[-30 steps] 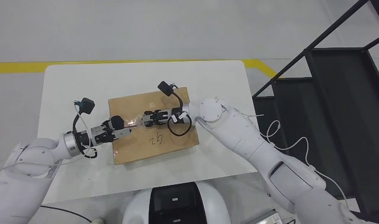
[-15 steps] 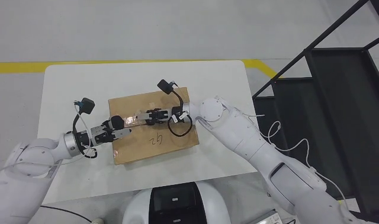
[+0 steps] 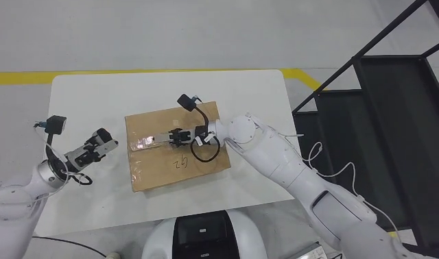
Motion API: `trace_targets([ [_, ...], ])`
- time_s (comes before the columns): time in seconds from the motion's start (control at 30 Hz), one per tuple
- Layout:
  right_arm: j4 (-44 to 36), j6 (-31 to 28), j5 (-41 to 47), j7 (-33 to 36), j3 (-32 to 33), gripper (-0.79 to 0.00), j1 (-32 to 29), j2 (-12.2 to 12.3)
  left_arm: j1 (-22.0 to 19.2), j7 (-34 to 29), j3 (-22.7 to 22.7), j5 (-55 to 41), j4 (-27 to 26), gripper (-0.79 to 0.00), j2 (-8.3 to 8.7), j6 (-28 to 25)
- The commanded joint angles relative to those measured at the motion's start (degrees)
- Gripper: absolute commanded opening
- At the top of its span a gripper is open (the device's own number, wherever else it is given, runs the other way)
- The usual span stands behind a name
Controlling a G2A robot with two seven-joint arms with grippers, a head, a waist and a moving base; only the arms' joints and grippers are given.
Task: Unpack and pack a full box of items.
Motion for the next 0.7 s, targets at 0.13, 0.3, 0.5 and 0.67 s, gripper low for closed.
trace_targets([
  [0.13,0.0,0.4,0.3,-0.9,-1.0,0.0,1.0,-0.9,1.7,-1.4,-1.5,-2.0,0.1,0.0,0.08,0.0],
  [0.3,0.2,0.7,0.7,-1.8,-3.1,0.0,2.5,-2.4,2.2,-1.8,-1.8,-2.2,0.0,0.0,-0.01,0.2],
  [0.5,2.2,1.0,0.9,-2.7,-6.3,0.0,4.4,-4.6,3.1,-1.9,-2.8,-2.2,-0.1,0.0,-0.08,0.2],
  [0.67,5.4,0.4,1.2,-4.3,-8.3,0.0,6.0,-6.5,4.3,-1.7,-4.2,-2.5,-0.2,0.0,-0.1,0.1],
])
